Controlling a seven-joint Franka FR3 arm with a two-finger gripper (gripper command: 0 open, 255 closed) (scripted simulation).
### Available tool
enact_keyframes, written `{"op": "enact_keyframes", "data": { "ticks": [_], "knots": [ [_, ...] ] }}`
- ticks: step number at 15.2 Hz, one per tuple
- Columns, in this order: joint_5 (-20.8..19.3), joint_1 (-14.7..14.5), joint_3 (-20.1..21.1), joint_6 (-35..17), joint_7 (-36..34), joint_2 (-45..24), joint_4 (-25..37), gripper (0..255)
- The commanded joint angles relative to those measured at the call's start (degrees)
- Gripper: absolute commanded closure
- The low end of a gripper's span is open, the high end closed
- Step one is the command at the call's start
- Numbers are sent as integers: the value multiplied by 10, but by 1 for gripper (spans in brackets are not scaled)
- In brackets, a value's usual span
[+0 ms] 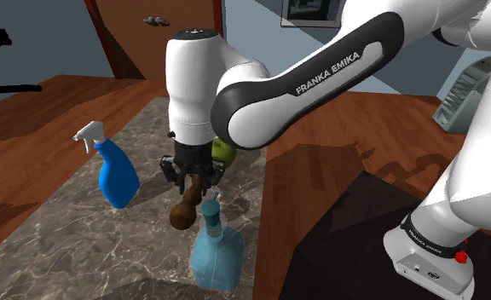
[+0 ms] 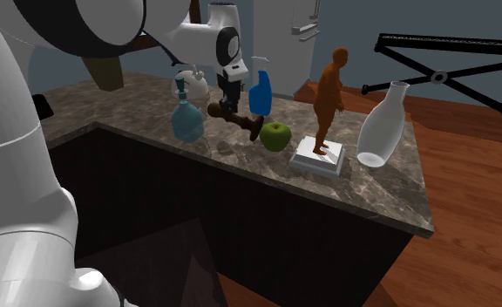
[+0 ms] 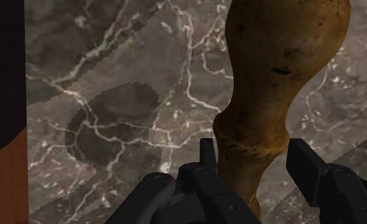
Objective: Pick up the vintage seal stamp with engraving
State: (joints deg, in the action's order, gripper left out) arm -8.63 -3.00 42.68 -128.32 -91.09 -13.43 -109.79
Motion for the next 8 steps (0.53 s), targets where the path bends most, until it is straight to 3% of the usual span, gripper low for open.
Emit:
{"op": "enact_keyframes", "data": {
  "ticks": [1,8],
  "knots": [
    [8,3,2,15,6,8,9,255],
    [23,8,7,51,15,23,34,255]
  ]
}}
